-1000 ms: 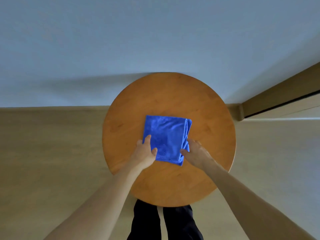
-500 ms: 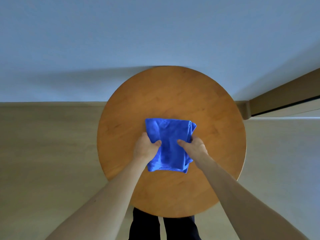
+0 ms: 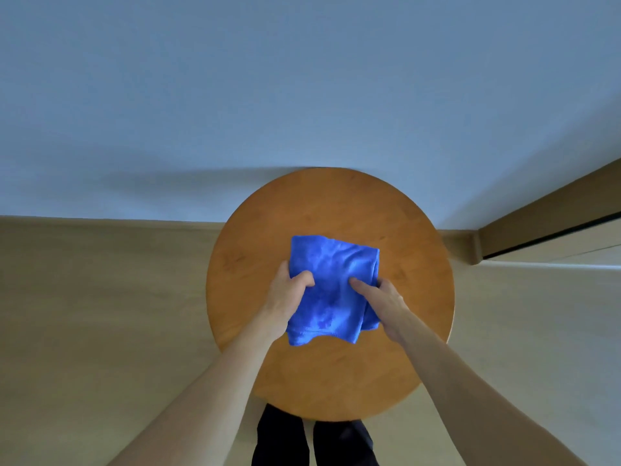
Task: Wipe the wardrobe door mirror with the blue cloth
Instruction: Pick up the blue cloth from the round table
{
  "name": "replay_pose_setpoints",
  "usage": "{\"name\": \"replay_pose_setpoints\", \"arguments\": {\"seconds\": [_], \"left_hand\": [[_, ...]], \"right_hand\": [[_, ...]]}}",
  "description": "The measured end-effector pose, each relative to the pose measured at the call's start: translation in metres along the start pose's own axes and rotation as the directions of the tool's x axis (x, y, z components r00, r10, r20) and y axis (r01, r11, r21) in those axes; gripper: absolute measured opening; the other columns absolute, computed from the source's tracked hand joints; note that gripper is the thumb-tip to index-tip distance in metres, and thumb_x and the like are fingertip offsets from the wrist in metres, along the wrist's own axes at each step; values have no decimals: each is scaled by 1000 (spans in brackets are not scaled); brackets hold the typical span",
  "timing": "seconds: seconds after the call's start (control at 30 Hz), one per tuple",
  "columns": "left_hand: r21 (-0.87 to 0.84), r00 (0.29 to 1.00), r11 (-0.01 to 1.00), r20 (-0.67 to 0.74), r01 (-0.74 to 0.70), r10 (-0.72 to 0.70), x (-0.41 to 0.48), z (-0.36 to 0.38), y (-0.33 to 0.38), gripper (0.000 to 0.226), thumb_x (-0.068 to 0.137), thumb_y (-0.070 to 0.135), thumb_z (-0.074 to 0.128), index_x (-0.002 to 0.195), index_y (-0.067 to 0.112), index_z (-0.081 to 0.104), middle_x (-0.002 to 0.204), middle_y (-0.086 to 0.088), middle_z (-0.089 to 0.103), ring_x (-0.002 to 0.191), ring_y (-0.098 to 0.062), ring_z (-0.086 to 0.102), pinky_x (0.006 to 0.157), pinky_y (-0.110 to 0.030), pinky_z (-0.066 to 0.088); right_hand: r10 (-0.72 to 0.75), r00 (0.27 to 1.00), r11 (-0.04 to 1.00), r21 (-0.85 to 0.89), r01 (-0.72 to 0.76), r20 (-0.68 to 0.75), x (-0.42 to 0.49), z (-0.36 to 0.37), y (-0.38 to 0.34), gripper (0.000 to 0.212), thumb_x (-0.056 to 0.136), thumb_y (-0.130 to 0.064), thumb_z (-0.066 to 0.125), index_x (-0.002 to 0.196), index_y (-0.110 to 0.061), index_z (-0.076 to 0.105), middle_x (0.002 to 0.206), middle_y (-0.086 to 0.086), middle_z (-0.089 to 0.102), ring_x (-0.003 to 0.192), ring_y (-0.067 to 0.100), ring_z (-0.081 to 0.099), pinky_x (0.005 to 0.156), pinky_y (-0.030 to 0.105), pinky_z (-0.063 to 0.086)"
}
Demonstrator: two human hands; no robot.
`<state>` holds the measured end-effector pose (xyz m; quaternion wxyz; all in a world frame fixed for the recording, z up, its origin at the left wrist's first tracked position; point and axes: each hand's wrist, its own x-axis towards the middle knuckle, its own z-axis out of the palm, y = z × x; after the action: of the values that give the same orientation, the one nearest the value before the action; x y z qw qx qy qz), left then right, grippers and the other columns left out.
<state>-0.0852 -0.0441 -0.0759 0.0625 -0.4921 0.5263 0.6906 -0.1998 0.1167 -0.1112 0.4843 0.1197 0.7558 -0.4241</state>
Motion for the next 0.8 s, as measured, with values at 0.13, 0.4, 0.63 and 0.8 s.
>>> {"name": "replay_pose_setpoints", "arguments": {"seconds": [0.13, 0.4, 0.63, 0.8], "left_hand": [[-100, 989, 995, 147, 1, 14, -30, -3, 27, 37, 69, 18, 61, 101, 31, 73, 102, 1, 77, 92, -20, 75, 73, -35, 59], [-228, 975, 973, 221, 38, 13, -88, -8, 67, 28, 68, 22, 68, 94, 19, 76, 102, -7, 77, 88, -25, 75, 75, -37, 60], [-379, 962, 925, 244, -19, 119, -131, -2, 76, 25, 72, 23, 70, 94, 14, 77, 99, -11, 74, 89, -28, 73, 70, -37, 59], [-447, 972, 889, 150, -99, 183, -152, -27, 71, 58, 74, 25, 73, 130, 11, 68, 132, -19, 68, 124, -39, 64, 102, -52, 53]], "right_hand": [[-64, 972, 986, 162, 27, 225, -37, -21, -17, 60, 85, -60, 72, 128, -19, 64, 122, 4, 73, 108, 26, 71, 77, 43, 62], [-208, 893, 950, 299, 87, 400, -104, -50, -57, 66, 78, -64, 78, 126, -19, 70, 124, 7, 72, 103, 23, 74, 63, 31, 59], [-229, 809, 949, 310, 61, 541, -145, -48, -66, 67, 87, -73, 61, 135, -26, 64, 139, 10, 63, 129, 28, 60, 98, 39, 52], [-239, 785, 966, 219, 134, 571, -162, -34, -88, 65, 83, -60, 74, 130, -16, 68, 130, 14, 68, 123, 31, 64, 111, 49, 46]]}}
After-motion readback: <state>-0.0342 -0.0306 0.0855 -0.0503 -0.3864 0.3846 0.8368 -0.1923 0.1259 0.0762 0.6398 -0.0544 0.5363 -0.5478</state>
